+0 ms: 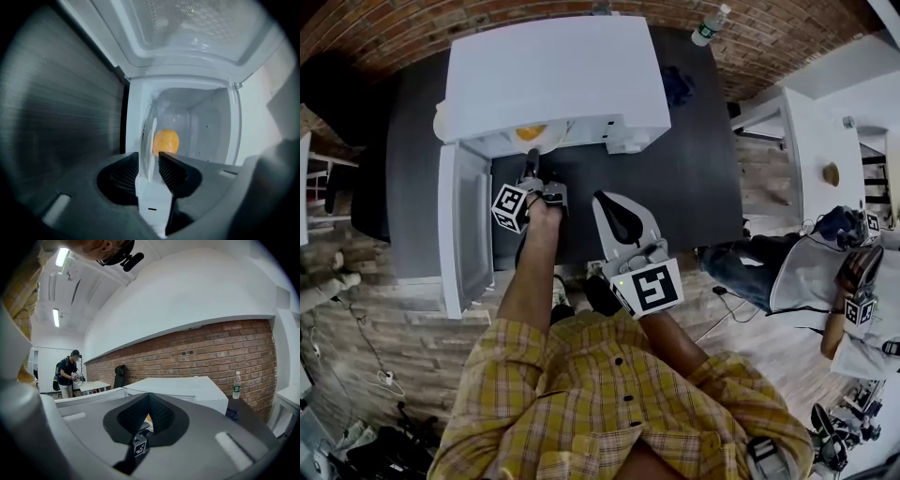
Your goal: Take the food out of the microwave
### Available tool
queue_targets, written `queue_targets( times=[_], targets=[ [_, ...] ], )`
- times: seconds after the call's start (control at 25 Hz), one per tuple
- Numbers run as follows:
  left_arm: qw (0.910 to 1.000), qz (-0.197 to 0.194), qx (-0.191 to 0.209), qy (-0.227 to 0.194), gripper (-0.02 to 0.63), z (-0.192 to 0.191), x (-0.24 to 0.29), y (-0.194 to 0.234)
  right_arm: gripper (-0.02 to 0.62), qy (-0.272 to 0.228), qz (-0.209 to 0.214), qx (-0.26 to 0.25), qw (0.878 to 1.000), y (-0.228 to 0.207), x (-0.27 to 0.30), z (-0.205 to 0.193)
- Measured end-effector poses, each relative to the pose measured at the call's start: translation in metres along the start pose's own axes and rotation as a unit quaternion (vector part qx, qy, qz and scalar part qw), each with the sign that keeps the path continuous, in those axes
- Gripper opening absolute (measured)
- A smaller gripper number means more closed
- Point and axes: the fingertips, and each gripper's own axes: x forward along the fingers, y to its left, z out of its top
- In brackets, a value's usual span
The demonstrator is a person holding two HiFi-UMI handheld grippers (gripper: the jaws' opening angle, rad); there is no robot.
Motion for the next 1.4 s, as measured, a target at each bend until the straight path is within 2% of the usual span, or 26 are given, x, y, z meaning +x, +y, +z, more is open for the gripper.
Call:
queue_targets(
  times=[0.52,0.68,0.84,1.08,1.4],
  targets=[
    [0.9999,-0.007,0.004,-0.010,0.082,0.006,0.009,0.004,0.003,0.008,0.008,0.003,1.000,0.005,0.004,-0.007],
    [0.9998,-0.009,0.013,-0.008,0.018,0.004,0.013,-0.002,0.003,0.011,0.008,0.002,1.000,0.005,0.001,-0.009],
    [0.9997,0.004,0.019,-0.015,0.012,0.005,0.011,0.001,0.003,0.009,0.002,0.002,1.000,0.001,-0.001,-0.008],
    [0.9998,-0.012,0.016,-0.005,0.011,-0.004,-0.002,-0.008,0.003,0.001,-0.007,0.006,1.000,-0.001,-0.011,-0.004],
    [0.9998,-0.009,0.015,0.005,0.011,-0.008,-0.024,-0.024,0.003,-0.012,-0.015,0.012,1.000,0.008,-0.015,0.002]
  ],
)
